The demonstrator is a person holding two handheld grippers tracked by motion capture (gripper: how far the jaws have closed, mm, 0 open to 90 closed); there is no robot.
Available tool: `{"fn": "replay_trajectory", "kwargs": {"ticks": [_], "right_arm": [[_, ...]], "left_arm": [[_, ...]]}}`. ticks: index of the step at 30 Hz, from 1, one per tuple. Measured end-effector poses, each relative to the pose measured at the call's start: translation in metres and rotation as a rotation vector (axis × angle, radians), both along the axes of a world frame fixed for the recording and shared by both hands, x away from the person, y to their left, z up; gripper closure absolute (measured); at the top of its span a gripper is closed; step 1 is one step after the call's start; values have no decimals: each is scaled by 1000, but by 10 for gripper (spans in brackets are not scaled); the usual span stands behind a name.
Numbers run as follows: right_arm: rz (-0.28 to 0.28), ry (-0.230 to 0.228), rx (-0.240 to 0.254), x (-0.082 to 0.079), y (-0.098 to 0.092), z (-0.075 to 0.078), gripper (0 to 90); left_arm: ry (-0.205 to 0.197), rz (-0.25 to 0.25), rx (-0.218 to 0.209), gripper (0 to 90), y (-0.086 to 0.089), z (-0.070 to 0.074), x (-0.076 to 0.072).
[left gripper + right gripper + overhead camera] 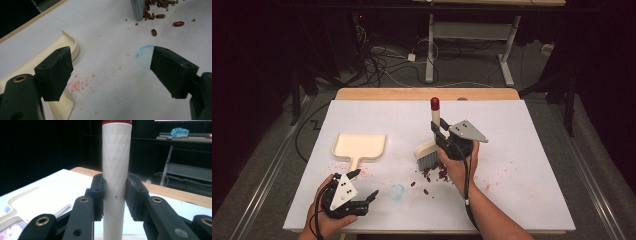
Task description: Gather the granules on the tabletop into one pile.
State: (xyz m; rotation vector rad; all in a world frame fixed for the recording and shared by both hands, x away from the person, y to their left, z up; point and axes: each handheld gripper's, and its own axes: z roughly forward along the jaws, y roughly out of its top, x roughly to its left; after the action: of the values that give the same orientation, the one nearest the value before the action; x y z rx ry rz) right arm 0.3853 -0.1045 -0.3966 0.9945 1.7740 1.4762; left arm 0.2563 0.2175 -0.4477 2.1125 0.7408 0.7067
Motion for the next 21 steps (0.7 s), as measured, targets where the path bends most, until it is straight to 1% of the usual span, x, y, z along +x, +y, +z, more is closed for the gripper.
{"fn": "replay_trajectory", "kwargs": {"ticks": [4, 6, 8, 9, 11, 13, 14, 17, 19, 20, 21], "right_arm": [[2, -5, 14, 7, 0, 7, 707], [23, 0, 33, 11, 0, 12, 707], [62, 0, 56, 14, 2, 17, 706], [92, -4, 65, 15, 3, 19, 706], [168, -19, 73, 15, 8, 22, 706], [256, -38, 64, 14, 15, 23, 706], [301, -46, 55, 14, 19, 23, 706], [432, -43, 42, 16, 30, 19, 705], [490, -40, 27, 16, 38, 16, 706], [522, -48, 11, 17, 42, 15, 705], [548, -52, -3, 17, 46, 13, 705]], "left_arm": [[0, -3, 5, 175, 0, 0, 0], [1, -2, 4, 175, 0, 0, 0], [3, 0, 3, 175, 1, 0, 1], [4, 1, 3, 175, 1, -1, 1], [4, 2, 6, 175, 1, -1, 1], [-4, 8, 14, 175, 3, 1, 0], [-11, 12, 11, 175, 5, 2, 0], [-26, 37, -15, 175, 12, 6, -2], [-41, 51, -31, 175, 18, 8, -2], [-43, 61, -39, 175, 21, 9, -2], [-36, 73, -51, 175, 23, 10, -3]]}}
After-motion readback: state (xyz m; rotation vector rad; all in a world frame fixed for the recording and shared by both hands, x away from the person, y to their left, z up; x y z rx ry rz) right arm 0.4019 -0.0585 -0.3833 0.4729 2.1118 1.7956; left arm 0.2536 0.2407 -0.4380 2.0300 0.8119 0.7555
